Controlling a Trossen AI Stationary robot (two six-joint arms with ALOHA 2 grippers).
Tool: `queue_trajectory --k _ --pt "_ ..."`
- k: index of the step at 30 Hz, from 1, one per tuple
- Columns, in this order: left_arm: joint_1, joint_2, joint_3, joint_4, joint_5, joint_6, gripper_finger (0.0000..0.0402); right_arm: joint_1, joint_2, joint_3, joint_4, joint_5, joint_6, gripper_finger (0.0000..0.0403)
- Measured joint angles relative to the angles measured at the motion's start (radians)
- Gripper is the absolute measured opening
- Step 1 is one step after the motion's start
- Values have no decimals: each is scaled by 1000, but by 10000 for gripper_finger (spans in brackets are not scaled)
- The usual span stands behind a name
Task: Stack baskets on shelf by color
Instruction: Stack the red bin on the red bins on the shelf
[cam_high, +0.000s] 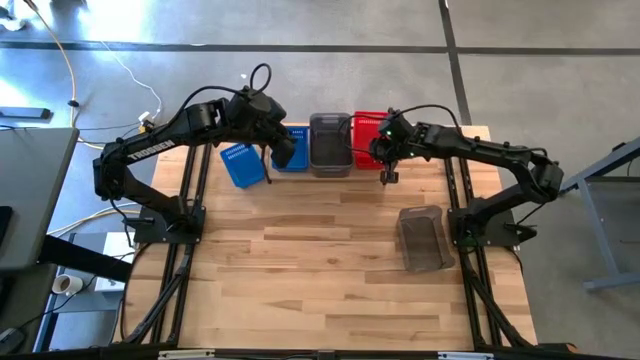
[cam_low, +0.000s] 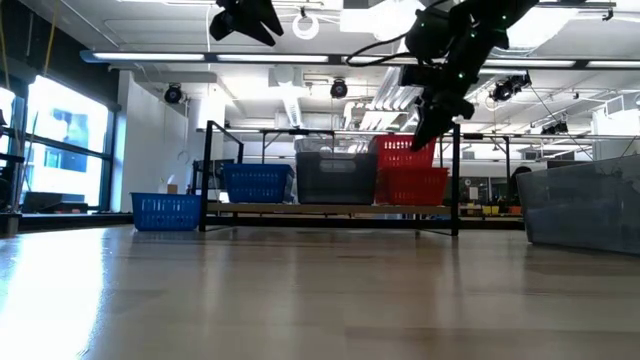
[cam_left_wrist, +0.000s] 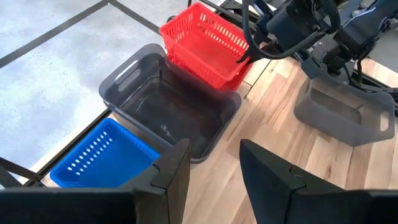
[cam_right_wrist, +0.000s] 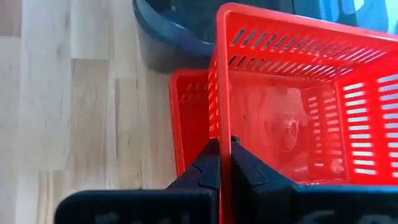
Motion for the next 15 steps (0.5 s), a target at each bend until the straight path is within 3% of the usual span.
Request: queue_trajectory --k 15 --pt "0 0 0 0 0 -19 129 1 0 -10 -37 -17 -52 0"
